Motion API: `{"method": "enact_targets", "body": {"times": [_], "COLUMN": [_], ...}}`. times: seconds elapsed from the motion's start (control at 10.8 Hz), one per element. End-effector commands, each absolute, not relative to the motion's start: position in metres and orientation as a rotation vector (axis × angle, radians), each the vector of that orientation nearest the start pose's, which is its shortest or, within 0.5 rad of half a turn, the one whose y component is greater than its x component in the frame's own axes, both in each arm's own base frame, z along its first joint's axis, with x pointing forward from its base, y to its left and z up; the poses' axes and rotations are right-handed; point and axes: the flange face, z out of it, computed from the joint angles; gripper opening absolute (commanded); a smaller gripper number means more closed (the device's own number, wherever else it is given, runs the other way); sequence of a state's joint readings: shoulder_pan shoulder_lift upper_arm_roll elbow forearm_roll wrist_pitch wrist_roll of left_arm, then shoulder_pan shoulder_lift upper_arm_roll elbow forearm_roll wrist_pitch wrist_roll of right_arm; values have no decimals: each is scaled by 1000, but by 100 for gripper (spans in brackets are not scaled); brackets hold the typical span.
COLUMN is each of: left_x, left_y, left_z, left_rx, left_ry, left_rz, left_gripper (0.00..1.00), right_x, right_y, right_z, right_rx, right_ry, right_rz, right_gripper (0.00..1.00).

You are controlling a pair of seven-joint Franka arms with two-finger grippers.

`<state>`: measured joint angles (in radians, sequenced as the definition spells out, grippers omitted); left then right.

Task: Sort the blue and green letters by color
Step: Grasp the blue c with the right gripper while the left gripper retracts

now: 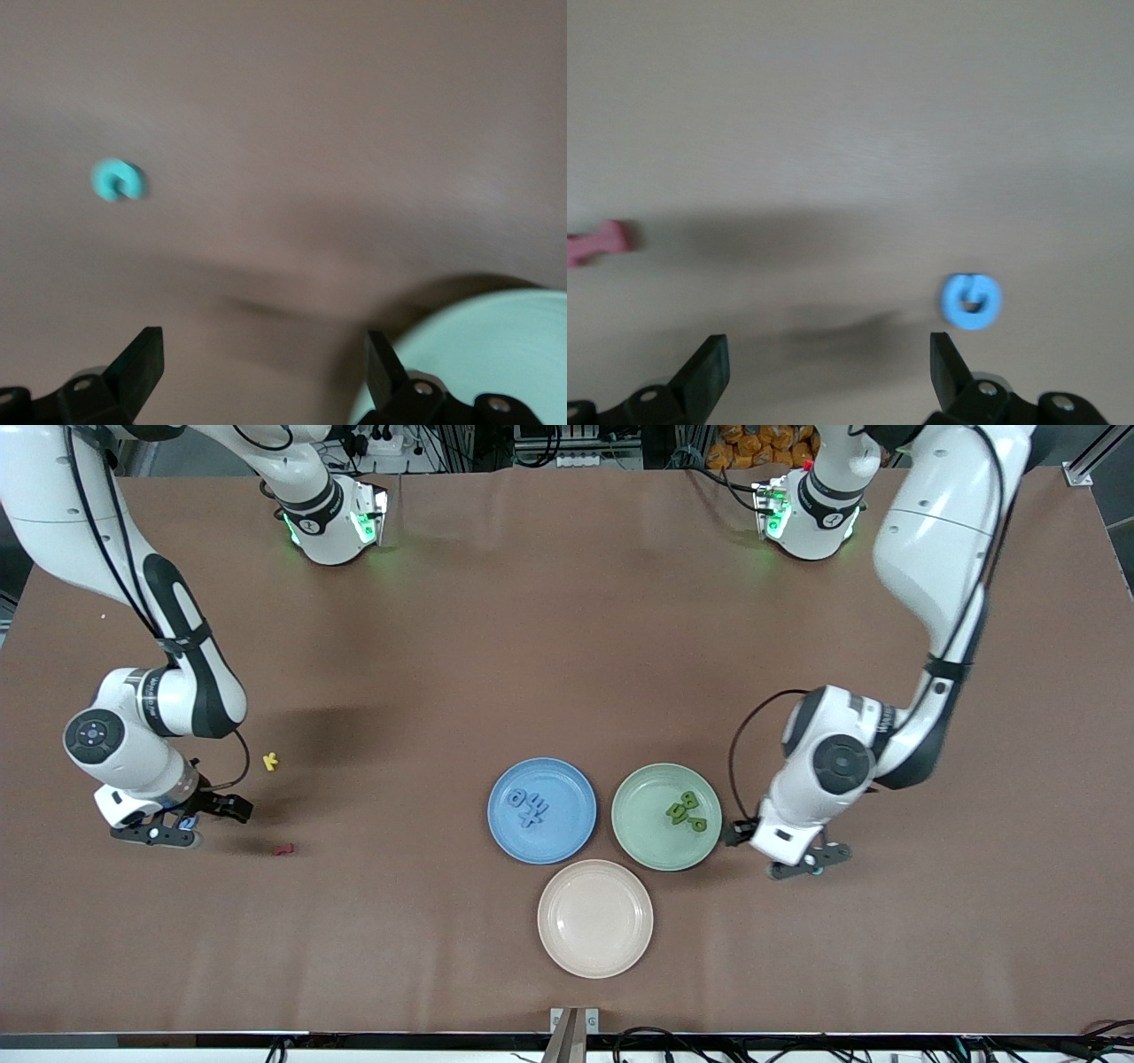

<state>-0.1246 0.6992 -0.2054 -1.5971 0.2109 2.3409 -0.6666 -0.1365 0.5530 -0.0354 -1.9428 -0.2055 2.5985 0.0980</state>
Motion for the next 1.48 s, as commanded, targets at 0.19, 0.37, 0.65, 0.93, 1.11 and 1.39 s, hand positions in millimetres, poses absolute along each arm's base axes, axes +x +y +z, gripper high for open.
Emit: {"method": "enact_targets", "body": {"times": [0.19, 0.37, 0.65, 0.93, 1.11, 1.39], "left_x": [684, 690, 666, 627, 604, 593], "left_y": [-112, -81, -26, 11, 4, -12], "left_z": [233, 241, 315, 396, 454, 535], "left_rx": [-3077, -3069, -3067, -3077, -3146, -3151], "left_ry": [-181, -201, -104, -37, -103, -88], "left_rz": [-97, -113, -167, -72, -16, 141], "left_gripper": [100, 100, 100, 100, 100, 100], "right_x": [613, 615, 622, 631, 632, 634], "right_y": [-173, -178, -180, -183, -183, -201], "right_z": [212, 206, 193, 187, 190, 197], "right_rx": [-3298, -3295, -3289, -3232, -3210, -3195], "right_ry": [-9, 5, 15, 30, 7, -15], "right_rz": [-202, -175, -166, -14, 12, -23], "right_gripper": [100, 100, 100, 100, 100, 100]}}
